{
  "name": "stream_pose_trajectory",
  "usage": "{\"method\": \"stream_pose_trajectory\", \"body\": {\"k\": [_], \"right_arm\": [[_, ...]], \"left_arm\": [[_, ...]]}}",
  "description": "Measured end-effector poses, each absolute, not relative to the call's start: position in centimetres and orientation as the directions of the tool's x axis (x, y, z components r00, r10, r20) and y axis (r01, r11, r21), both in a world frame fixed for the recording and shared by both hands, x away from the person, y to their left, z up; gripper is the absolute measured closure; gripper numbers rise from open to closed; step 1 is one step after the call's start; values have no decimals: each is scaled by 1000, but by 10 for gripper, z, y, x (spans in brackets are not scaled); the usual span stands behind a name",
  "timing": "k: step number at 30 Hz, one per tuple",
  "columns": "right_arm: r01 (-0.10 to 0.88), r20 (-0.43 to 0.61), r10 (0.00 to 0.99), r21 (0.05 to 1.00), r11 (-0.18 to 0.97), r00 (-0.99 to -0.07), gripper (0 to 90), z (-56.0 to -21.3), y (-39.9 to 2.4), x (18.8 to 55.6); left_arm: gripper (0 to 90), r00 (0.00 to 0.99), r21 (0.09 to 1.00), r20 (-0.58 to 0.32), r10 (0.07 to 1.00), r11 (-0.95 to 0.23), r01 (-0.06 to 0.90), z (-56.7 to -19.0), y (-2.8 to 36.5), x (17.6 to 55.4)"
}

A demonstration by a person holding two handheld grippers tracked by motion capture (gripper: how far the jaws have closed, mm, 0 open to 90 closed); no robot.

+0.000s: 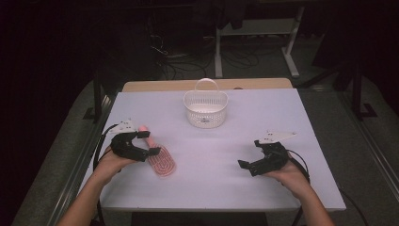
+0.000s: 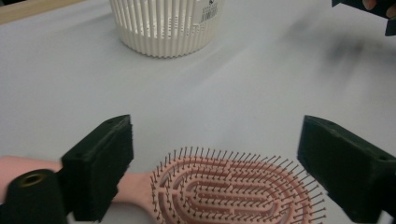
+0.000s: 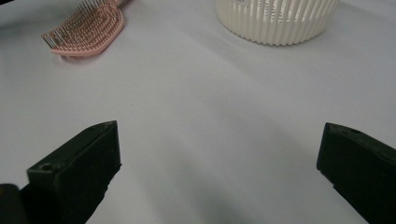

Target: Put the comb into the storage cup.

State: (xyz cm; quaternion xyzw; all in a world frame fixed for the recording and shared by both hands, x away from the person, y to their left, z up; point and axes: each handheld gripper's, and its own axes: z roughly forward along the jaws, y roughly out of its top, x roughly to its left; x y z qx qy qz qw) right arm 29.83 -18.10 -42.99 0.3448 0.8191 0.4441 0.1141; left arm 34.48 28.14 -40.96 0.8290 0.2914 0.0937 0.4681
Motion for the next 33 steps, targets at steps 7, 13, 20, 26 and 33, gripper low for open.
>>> {"method": "stream_pose_trajectory", "body": {"k": [7, 13, 20, 26, 33], "right_arm": [[461, 121, 665, 810, 363, -737, 0, -429, -182, 299], [464, 124, 667, 809, 361, -735, 0, -429, -183, 299], [465, 126, 663, 807, 365, -738, 0, -430, -181, 300], [468, 129, 665, 806, 361, -736, 0, -430, -182, 300], [466, 128, 662, 806, 365, -739, 0, -430, -181, 300]], "left_arm": [[160, 799, 833, -116, 589, -381, 402, -407, 282, 352], [246, 788, 838, -99, 608, -376, 395, -404, 283, 361], [358, 778, 837, -89, 622, -377, 398, -402, 286, 371], [468, 770, 829, -86, 632, -383, 407, -401, 288, 377], [604, 758, 818, -81, 648, -392, 422, -401, 289, 384]]}}
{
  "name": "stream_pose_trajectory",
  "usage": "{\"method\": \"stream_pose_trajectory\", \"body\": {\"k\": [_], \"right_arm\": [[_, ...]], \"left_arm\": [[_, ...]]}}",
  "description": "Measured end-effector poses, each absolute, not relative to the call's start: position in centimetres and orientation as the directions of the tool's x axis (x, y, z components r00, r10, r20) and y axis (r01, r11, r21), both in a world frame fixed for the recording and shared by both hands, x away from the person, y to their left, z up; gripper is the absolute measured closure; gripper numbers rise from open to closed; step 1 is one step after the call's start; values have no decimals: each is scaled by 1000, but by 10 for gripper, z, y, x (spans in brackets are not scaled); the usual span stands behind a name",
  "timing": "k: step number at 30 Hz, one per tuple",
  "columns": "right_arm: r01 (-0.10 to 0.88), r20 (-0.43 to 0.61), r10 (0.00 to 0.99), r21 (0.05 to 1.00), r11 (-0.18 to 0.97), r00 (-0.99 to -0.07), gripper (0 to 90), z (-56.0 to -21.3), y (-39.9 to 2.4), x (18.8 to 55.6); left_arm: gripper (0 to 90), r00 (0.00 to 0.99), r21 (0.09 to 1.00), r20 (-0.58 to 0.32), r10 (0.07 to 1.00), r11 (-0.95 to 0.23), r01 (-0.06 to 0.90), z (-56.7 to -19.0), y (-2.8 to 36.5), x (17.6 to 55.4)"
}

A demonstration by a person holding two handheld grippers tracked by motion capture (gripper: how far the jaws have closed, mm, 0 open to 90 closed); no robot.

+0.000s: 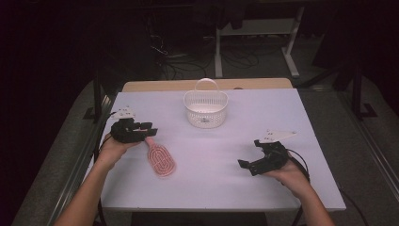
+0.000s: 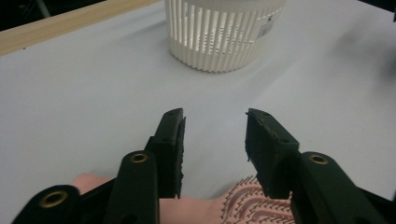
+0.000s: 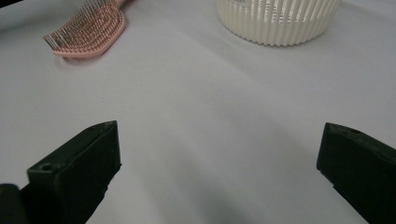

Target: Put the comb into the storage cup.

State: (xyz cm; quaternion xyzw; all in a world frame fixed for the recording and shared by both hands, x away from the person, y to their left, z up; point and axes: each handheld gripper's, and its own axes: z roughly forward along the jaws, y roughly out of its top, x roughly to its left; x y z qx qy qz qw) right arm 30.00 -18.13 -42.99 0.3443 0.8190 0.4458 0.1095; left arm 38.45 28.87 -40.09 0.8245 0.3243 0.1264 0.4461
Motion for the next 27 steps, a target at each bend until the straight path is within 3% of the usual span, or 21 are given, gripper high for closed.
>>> {"method": "stream_pose_trajectory", "body": {"k": [12, 27], "right_arm": [[466, 130, 661, 807, 362, -739, 0, -429, -182, 300], [464, 130, 658, 808, 364, -742, 0, -429, -182, 301]], "left_arm": [[900, 745, 799, -80, 662, -405, 445, -393, 289, 398], [900, 721, 768, -44, 692, -438, 467, -388, 290, 430]]}}
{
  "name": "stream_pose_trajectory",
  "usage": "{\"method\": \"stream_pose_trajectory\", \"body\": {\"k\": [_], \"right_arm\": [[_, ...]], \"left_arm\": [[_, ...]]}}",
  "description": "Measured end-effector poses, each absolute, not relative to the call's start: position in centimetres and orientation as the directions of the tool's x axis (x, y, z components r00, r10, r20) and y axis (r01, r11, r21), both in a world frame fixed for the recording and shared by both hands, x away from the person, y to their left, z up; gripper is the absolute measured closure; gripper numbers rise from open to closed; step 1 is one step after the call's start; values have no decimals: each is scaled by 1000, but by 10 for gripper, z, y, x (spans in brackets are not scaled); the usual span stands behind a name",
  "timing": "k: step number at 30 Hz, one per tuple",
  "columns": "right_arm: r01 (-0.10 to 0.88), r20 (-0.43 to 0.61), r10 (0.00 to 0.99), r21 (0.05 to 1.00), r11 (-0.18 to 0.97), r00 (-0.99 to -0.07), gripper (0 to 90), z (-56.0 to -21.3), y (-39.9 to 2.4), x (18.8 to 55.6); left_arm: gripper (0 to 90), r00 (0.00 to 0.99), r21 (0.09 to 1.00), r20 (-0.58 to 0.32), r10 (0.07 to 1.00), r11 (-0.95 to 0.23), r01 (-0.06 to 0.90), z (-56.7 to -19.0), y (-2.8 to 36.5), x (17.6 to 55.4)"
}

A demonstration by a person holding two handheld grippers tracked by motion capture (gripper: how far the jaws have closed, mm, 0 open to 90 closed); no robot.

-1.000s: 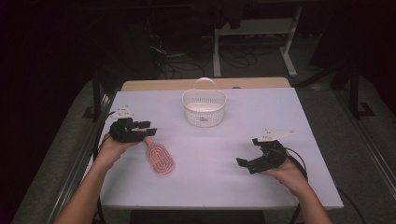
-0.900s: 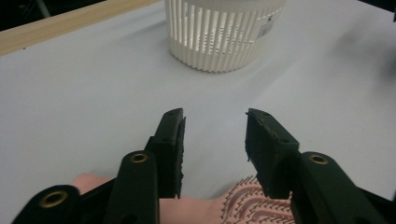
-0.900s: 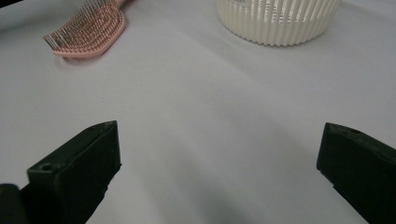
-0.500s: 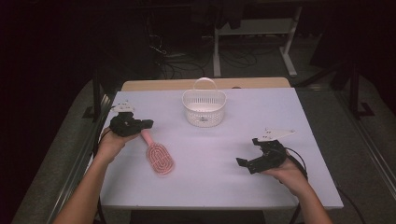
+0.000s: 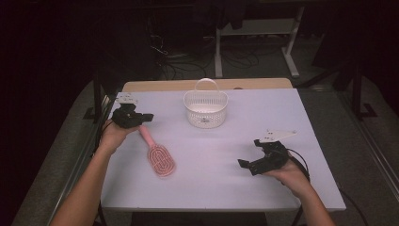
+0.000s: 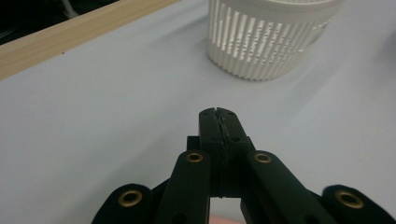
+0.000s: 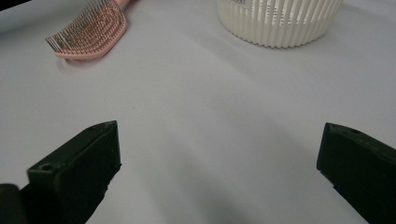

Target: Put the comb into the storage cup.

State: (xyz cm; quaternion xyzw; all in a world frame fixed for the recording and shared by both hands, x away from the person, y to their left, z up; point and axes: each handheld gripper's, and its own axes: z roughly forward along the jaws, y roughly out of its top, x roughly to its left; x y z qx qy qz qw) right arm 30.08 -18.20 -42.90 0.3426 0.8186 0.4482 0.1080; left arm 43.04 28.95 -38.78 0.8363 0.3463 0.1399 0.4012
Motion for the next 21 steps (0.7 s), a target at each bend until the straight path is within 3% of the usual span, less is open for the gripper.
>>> {"method": "stream_pose_trajectory", "body": {"k": [21], "right_arm": [[466, 137, 657, 809, 357, -742, 0, -429, -182, 302]], "left_arm": [[900, 692, 651, -36, 721, -509, 564, -418, 296, 464]]}}
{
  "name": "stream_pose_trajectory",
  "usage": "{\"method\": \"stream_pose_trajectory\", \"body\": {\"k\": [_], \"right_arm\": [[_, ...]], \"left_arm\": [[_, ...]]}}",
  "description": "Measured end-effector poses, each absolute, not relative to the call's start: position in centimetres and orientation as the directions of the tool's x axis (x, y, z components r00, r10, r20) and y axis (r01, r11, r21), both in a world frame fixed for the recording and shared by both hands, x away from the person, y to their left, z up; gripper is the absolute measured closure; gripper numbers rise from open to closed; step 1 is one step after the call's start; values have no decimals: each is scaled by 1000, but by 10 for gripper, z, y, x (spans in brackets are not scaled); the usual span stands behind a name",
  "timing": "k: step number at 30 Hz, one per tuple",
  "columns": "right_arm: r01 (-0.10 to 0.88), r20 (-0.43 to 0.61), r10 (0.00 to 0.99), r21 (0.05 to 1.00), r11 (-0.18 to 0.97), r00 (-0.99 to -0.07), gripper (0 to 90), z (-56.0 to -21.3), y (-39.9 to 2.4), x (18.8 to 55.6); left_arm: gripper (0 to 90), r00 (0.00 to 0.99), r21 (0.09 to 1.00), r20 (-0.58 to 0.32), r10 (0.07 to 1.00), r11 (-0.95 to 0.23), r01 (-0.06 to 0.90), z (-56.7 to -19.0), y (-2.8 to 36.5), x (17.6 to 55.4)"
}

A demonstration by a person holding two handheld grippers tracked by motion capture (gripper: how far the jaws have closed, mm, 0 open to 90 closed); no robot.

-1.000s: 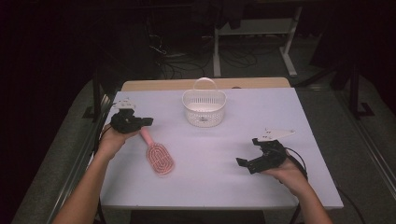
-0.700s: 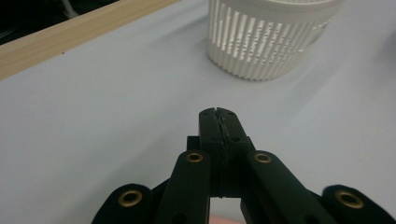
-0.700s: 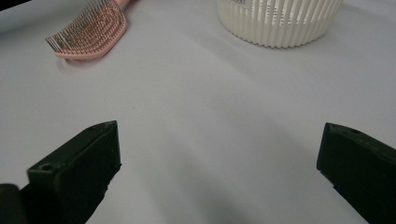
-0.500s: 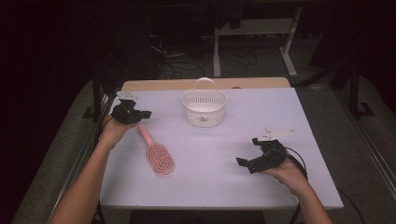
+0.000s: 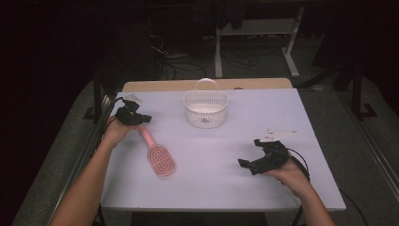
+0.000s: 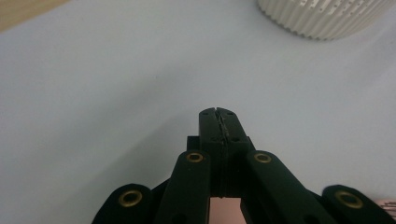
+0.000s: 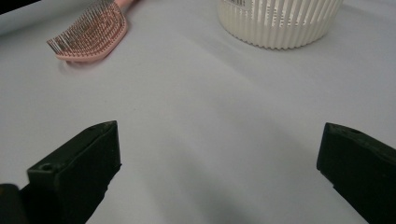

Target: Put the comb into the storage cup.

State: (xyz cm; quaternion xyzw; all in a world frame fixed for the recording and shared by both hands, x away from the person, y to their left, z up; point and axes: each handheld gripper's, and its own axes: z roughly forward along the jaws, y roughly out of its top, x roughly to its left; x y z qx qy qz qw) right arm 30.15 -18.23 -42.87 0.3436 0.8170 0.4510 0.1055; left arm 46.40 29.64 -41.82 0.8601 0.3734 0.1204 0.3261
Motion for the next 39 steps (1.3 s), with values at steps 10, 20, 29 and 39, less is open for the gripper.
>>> {"method": "stream_pose_trajectory", "body": {"k": [10, 20, 29, 39], "right_arm": [[468, 141, 659, 811, 352, -739, 0, -429, -183, 302], [468, 140, 659, 810, 352, -739, 0, -429, -183, 302], [469, 140, 660, 810, 352, -738, 0, -429, -183, 302], [469, 141, 661, 811, 350, -737, 0, -429, -183, 302]], "left_arm": [[900, 691, 601, -18, 723, -545, 585, -428, 294, 468], [900, 688, 565, -9, 725, -564, 602, -433, 296, 469], [900, 691, 551, -7, 723, -574, 606, -433, 300, 466], [900, 698, 533, -13, 716, -585, 611, -433, 309, 456]]}}
